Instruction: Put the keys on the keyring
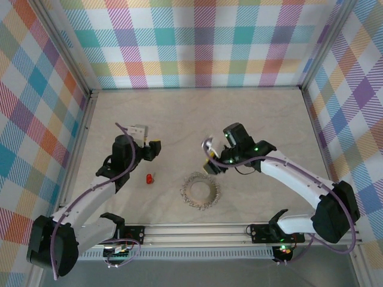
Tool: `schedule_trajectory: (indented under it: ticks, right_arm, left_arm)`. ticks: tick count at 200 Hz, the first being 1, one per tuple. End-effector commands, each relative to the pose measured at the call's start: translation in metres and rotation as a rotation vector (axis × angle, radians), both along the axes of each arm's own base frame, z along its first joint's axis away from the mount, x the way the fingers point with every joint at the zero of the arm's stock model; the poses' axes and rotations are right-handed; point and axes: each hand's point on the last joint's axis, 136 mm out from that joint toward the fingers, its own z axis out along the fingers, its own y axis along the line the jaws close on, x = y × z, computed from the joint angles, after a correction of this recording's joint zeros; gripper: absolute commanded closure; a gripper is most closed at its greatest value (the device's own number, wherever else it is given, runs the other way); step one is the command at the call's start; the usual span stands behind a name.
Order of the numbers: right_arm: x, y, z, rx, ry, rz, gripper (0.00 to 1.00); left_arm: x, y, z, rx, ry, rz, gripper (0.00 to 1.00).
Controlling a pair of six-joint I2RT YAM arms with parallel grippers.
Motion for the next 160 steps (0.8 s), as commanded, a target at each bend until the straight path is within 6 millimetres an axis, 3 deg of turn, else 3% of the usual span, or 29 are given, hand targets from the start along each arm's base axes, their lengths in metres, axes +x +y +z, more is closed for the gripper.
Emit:
schedule_trajectory:
  ticks: [1,20,53,70,91,121,160]
  right_arm:
    - [-0.071,-0.011,-0.02,0.015,-0.137,0.608,0.47]
    - [-0.076,-0.004,-0.031,-0.008,-0.134,0.673,0.45]
    - [-0.081,0.004,-0.075,-0.162,-0.19,0.819,0.4]
    - [-0.079,0.013,-0.085,-0.174,-0.179,0.83,0.39]
    - [-0.082,0.026,-0.095,-0.188,-0.153,0.813,0.37]
    - [-0.098,0.017,-0.124,-0.283,-0.226,0.908,0.43]
    - [-0.099,0.02,-0.106,-0.218,-0.452,1.068,0.53]
  left_arm:
    - [-0.007,0.016,0.002,-0.059,0.087,0.083,0.35]
    - [-0.01,0.028,-0.002,-0.098,0.141,0.15,0.32]
    - [-0.016,0.047,-0.01,-0.167,0.25,0.254,0.27]
    - [-0.018,0.054,-0.013,-0.196,0.289,0.289,0.24]
    - [-0.029,0.072,-0.03,-0.221,0.403,0.429,0.16]
    - [-0.033,0.065,-0.038,-0.264,0.467,0.395,0.15]
    - [-0.033,0.06,-0.034,-0.272,0.462,0.362,0.14]
